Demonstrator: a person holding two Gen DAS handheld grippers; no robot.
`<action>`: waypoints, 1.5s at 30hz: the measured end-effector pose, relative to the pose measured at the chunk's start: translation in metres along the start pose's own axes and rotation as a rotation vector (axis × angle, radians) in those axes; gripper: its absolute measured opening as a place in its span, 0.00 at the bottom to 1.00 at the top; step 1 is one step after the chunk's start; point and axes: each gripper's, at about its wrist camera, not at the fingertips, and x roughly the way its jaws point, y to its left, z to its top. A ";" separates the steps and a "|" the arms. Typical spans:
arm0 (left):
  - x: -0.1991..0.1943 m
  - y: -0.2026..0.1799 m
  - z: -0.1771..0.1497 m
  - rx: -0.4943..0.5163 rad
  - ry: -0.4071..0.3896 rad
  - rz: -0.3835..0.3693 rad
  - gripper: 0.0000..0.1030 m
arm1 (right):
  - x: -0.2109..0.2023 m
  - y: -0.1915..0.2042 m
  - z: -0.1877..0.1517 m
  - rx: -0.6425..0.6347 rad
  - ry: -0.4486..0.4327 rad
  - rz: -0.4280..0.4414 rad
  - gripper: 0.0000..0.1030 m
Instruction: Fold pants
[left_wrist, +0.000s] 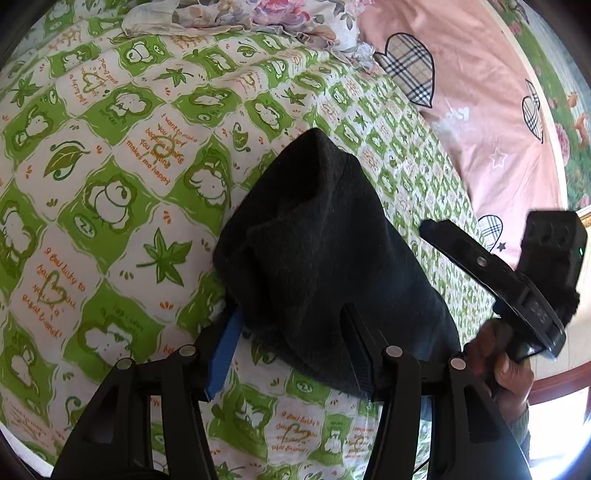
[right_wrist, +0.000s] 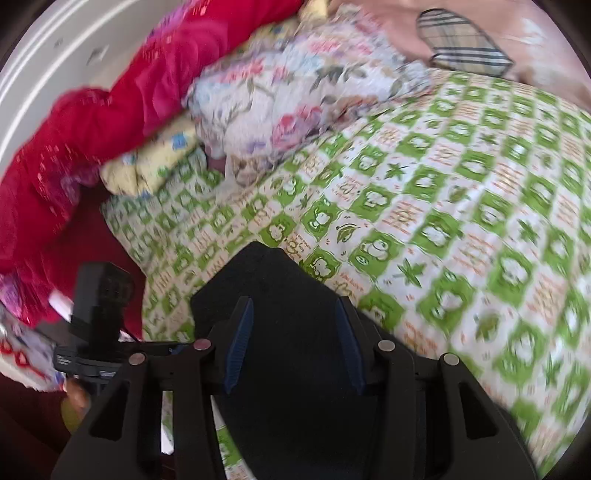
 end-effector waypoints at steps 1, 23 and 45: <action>0.001 0.001 0.000 -0.006 -0.003 -0.003 0.54 | 0.007 0.001 0.005 -0.016 0.019 0.000 0.46; 0.002 0.006 0.013 -0.017 -0.052 -0.017 0.23 | 0.073 0.022 0.026 -0.197 0.178 0.026 0.22; -0.055 -0.145 -0.012 0.374 -0.182 -0.058 0.19 | -0.100 0.009 -0.014 -0.038 -0.277 0.069 0.17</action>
